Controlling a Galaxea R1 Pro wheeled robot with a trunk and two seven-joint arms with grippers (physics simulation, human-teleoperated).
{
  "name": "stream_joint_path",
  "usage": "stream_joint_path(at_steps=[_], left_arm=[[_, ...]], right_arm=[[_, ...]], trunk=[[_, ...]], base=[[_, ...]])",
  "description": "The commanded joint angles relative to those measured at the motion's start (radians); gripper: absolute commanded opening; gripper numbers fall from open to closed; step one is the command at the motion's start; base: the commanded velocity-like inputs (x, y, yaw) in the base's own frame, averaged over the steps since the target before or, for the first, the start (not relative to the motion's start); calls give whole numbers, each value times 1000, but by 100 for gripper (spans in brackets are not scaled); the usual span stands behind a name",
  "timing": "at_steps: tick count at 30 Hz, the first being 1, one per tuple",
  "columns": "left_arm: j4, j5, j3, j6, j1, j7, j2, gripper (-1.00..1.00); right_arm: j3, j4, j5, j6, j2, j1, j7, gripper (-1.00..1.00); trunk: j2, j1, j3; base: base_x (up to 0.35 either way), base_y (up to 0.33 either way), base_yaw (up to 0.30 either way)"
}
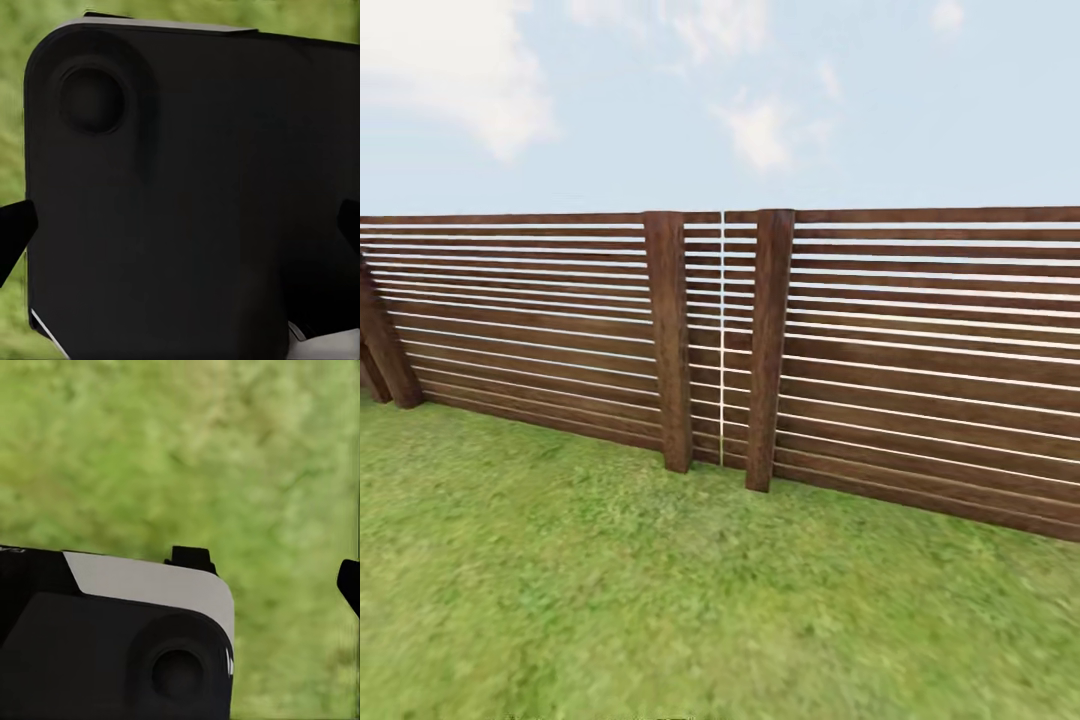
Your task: Take the three Easter eggs out of the wicker basket on the lawn in the garden, then place them on the lawn next to a single tree (choose any tree) so that all three eggs are next to the same tree and none are left in the basket.
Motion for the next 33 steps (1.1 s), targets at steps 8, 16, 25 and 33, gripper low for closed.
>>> stream_joint_path(at_steps=[8, 16, 25, 33], left_arm=[[1, 0, -1, 0, 0, -2, 0, 100], [1, 0, -1, 0, -1, -2, 0, 100], [-1, 1, 2, 0, 0, 0, 0, 100], [-1, 1, 2, 0, 0, 0, 0, 100]], right_arm=[[-1, 0, 8, -2, -1, 0, 0, 100], [-3, 0, 9, -3, -1, 0, 0, 100], [-2, 0, 9, -1, -2, 0, 1, 100], [-1, 0, 11, 0, -3, 0, 1, 100]], trunk=[[0, 0, -5], [0, 0, -10], [0, 0, -15], [0, 0, -22]], base=[[126, -186, 291], [169, -206, 291], [31, -37, 289], [0, 0, 274]])
